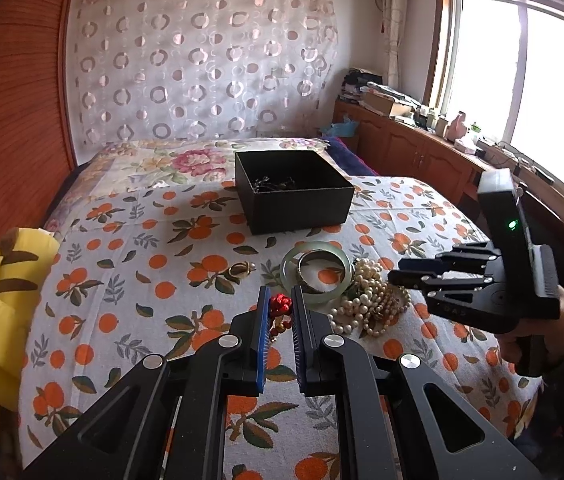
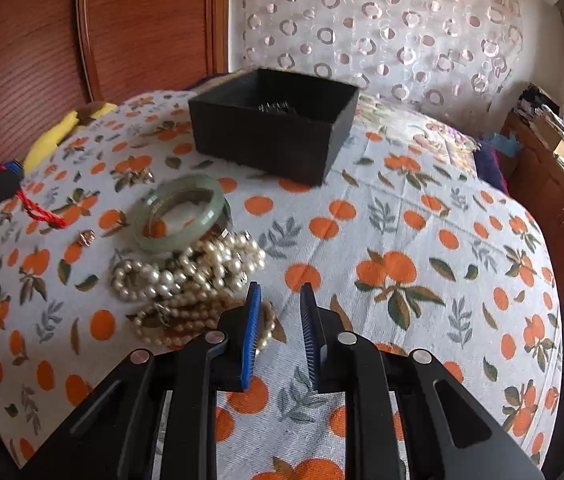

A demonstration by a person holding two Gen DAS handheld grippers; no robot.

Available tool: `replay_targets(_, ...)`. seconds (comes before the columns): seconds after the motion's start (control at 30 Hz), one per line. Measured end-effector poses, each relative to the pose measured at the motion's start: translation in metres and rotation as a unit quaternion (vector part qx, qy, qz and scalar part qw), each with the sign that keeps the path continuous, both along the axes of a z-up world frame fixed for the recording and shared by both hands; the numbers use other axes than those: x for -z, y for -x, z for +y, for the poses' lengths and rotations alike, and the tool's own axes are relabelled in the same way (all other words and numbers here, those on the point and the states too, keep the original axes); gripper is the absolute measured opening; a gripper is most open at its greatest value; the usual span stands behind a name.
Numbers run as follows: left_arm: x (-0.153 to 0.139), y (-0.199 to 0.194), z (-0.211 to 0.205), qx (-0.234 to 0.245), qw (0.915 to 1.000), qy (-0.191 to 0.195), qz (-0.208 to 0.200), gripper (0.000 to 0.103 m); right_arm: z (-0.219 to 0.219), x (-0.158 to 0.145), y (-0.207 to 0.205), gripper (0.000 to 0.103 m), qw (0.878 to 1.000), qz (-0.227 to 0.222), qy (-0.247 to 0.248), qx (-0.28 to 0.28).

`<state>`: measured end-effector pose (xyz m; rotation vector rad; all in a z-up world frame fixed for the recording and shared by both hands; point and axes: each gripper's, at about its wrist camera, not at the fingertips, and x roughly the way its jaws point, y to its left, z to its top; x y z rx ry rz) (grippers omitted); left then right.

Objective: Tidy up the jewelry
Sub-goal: 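Grasp the pearl necklace with the right gripper and lift it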

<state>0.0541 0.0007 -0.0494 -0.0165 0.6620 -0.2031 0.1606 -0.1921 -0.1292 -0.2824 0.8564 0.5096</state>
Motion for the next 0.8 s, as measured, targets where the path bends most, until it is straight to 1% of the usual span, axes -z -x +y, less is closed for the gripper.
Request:
replay_targets(0.1,0.000,0.000,0.000,-0.001,1.0000,0.000,0.001,0.009,-0.004,0.000,0.002,0.021,1.000,0.007,-0.013,-0.003)
replay_targets(0.2,0.001,-0.002,0.000,-0.003,1.0000,0.003,0.002,0.009,-0.004,0.000,0.005,0.005,1.000,0.011,-0.013,-0.015)
replay_targets(0.27,0.001,-0.003,0.000,-0.002,1.0000,0.002,0.002,0.009,-0.005,-0.001,0.006,0.005,1.000,0.010,-0.012,-0.017)
replay_targets(0.37,0.002,-0.002,0.000,-0.002,1.0000,0.001,0.001,0.009,-0.009,-0.011,0.009,0.004,1.000,-0.011,-0.018,-0.010)
replay_targets(0.47,0.000,-0.006,-0.001,-0.001,1.0000,0.000,-0.002,0.009,-0.013,-0.036,0.015,0.004,0.999,-0.044,-0.027,-0.009)
replay_targets(0.53,-0.002,-0.011,-0.001,0.000,1.0000,-0.002,-0.004,0.009,-0.014,-0.058,0.018,0.004,0.997,-0.069,-0.037,-0.011)
replay_targets(0.8,-0.013,-0.029,0.001,0.004,0.9999,-0.006,-0.014,0.009,-0.019,-0.121,0.019,0.004,0.990,-0.134,-0.048,-0.018)
